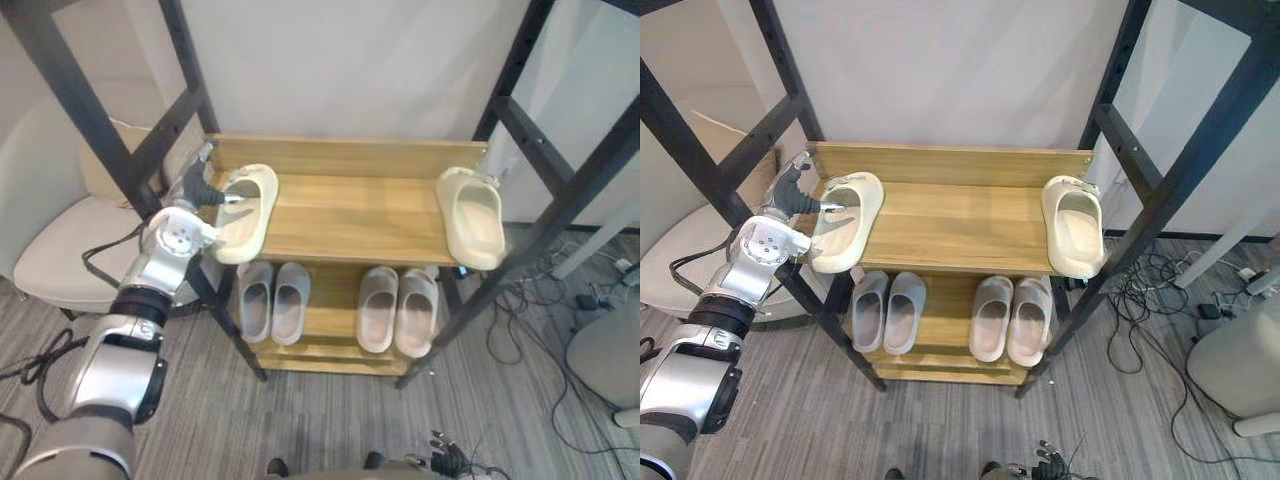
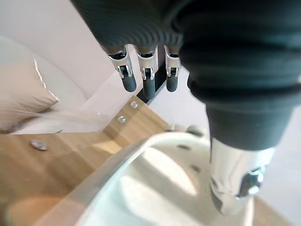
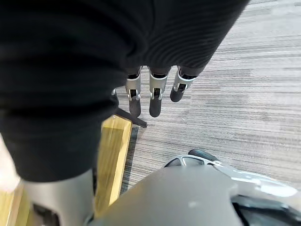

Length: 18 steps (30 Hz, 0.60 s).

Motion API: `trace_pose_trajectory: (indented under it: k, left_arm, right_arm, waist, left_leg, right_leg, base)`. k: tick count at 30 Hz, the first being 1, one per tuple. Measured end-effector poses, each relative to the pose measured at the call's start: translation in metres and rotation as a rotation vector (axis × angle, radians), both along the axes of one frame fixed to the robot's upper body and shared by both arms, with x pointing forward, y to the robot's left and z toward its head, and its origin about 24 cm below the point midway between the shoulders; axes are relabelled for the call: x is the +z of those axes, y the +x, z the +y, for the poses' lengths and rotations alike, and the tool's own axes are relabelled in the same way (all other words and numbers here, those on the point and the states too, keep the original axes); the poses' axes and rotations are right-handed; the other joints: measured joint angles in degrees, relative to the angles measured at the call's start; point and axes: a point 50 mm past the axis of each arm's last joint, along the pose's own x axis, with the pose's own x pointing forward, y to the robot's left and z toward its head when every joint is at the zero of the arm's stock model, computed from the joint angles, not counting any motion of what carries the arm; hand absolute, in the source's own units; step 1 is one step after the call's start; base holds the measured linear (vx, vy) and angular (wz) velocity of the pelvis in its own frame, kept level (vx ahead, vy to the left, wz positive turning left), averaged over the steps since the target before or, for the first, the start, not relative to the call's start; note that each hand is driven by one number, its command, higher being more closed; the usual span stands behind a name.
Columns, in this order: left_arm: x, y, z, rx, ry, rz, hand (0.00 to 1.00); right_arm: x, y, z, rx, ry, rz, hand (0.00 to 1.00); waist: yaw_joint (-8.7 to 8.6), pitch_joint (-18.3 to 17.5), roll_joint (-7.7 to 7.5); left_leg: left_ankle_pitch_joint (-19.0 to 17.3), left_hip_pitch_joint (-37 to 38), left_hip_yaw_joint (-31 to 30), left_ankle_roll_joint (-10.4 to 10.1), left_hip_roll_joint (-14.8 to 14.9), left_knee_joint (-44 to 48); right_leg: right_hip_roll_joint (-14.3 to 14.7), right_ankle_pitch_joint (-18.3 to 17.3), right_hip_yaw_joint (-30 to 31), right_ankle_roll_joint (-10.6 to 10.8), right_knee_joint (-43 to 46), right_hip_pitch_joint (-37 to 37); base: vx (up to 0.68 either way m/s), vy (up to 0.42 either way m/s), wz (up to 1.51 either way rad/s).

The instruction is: Organize the slippers on the shoe rack

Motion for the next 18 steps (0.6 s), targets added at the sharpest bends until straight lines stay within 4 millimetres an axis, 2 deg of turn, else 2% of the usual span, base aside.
trace_pose_trajectory:
  k: [6,7,18]
  left_arm:
    - [0.003,0.000,0.010,0.030,0.058,0.017,0.00]
    - [0.003,-0.001,0.013,0.038,0.070,0.024,1.00]
    - [0.009,0.000,0.038,0.136,0.087,0.056,1.00]
  right_arm:
    - [0.001,0.001,-0.001,0.001,0.000,-0.009,0.00]
    - [0.001,0.001,-0.001,0.001,0.000,-0.011,0.00]
    - [0.004,0.002,-0.001,-0.004,0.012,-0.043,0.00]
  waist:
    - [0.03,0.1,0.10]
    - [0.03,0.2,0.15]
    - [0.24,0.5,0.31]
  left_leg:
    - [0.4,-0.8,0.4,-0.6,0.7,0.0]
    - [0.4,-0.9,0.8,-0.6,0.9,0.0]
    - [0.5,-1.9,3.3,-0.7,1.6,0.0]
  right_leg:
    - [0.7,-0.1,0.9,-0.4,0.7,-1.6]
    - [0.8,-0.1,1.3,-0.4,0.8,-1.9]
    - [2.0,0.6,5.6,-1.3,1.8,-5.4]
  base:
    - [-0.01,-0.008,-0.07]
    - [-0.02,-0.008,-0.15]
    - [-0.03,0.005,-0.17]
